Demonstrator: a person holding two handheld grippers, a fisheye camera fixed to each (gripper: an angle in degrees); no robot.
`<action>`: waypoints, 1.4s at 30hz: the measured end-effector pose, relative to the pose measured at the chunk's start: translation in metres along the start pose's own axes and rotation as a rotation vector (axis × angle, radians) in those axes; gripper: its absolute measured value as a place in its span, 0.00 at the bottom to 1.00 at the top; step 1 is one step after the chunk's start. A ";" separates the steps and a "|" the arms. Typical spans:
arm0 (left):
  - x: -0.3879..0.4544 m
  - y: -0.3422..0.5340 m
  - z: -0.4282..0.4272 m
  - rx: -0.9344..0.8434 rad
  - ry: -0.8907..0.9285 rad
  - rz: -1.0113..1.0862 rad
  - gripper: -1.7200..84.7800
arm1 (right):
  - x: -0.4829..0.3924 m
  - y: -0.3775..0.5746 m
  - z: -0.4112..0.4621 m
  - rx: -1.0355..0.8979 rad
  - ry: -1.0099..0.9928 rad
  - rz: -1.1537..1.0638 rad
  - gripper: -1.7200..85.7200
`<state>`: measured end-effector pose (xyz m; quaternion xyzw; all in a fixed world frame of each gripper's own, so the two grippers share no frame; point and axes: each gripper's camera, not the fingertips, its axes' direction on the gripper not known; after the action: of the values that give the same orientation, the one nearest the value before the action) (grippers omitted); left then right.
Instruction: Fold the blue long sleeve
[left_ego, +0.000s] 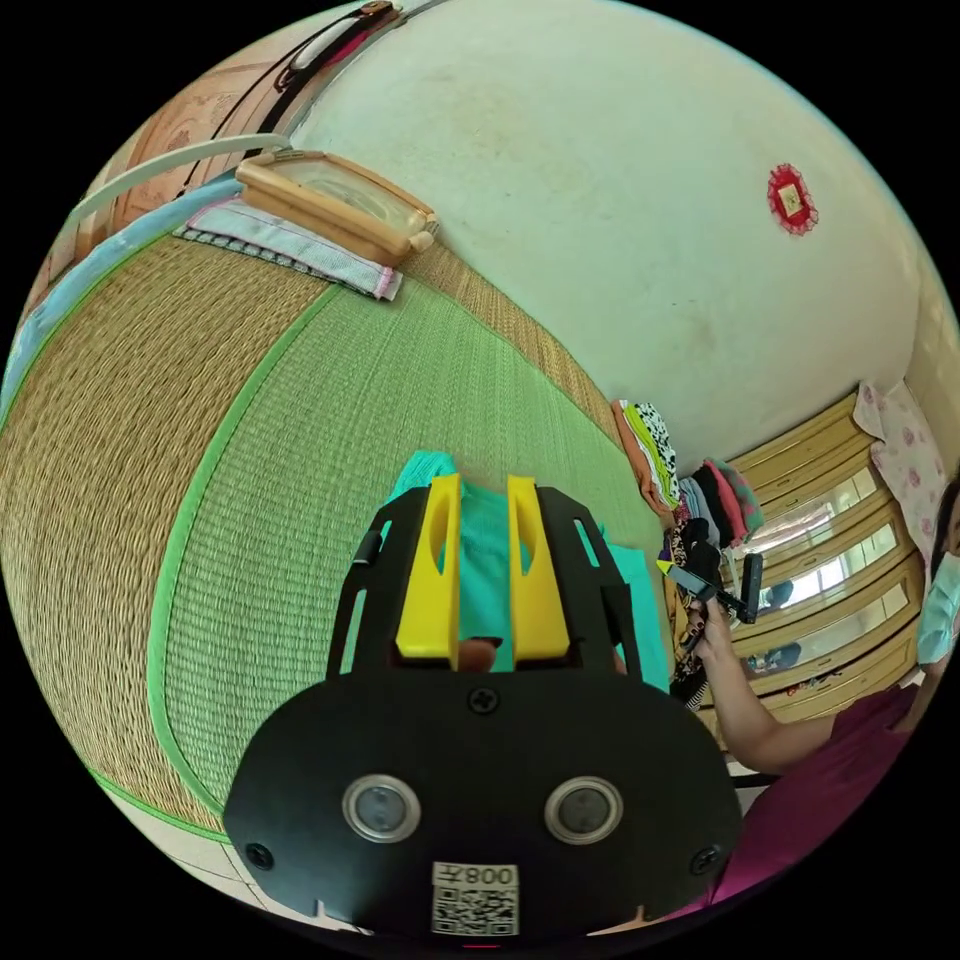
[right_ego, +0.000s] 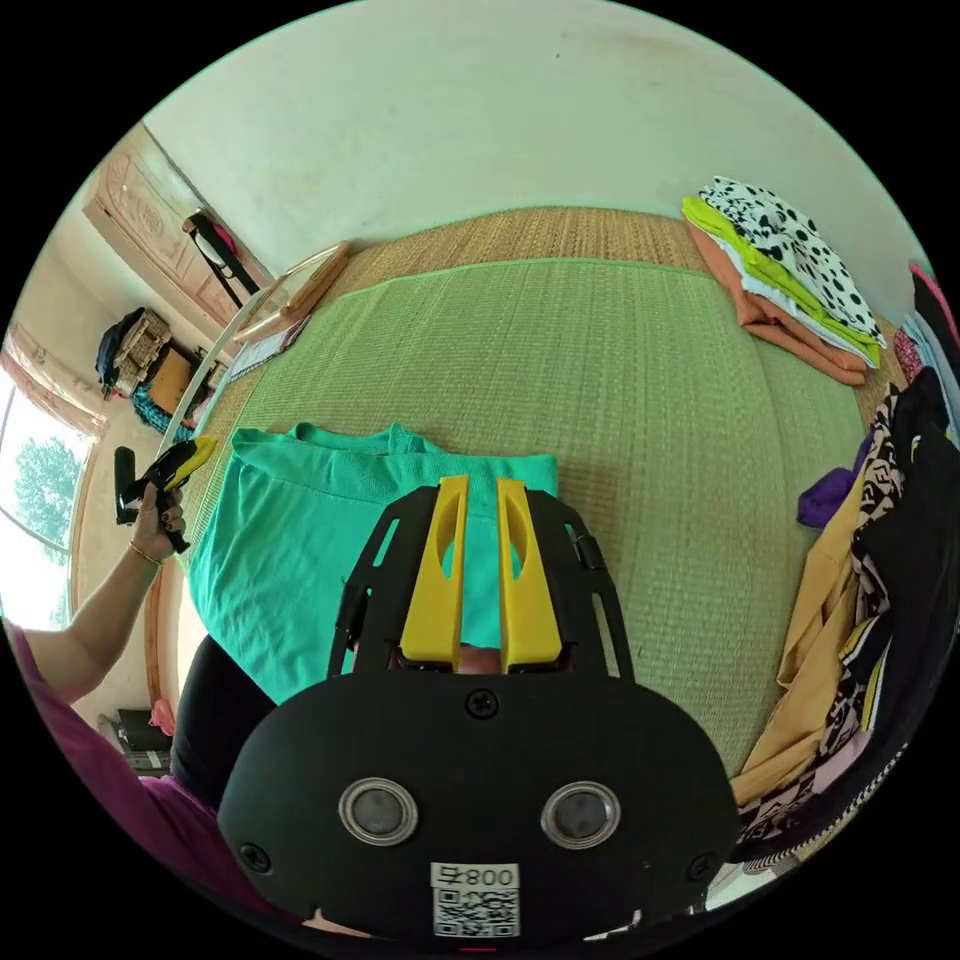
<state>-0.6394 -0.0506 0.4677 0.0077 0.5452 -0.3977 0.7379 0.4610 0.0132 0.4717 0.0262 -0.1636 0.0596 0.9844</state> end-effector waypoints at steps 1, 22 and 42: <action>-0.003 0.000 0.003 -0.034 -0.023 0.004 0.12 | 0.012 0.001 0.002 -0.008 0.005 0.044 0.10; -0.010 0.027 -0.007 -0.058 -0.098 -0.117 0.05 | 0.041 -0.002 0.033 -0.113 -0.128 0.168 0.04; 0.024 0.053 0.027 -0.220 -0.184 0.093 0.02 | -0.151 -0.015 0.105 -0.177 -0.042 -0.286 0.02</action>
<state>-0.5840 -0.0403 0.4372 -0.0846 0.5146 -0.3000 0.7988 0.2874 -0.0257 0.5213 -0.0363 -0.1831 -0.0965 0.9777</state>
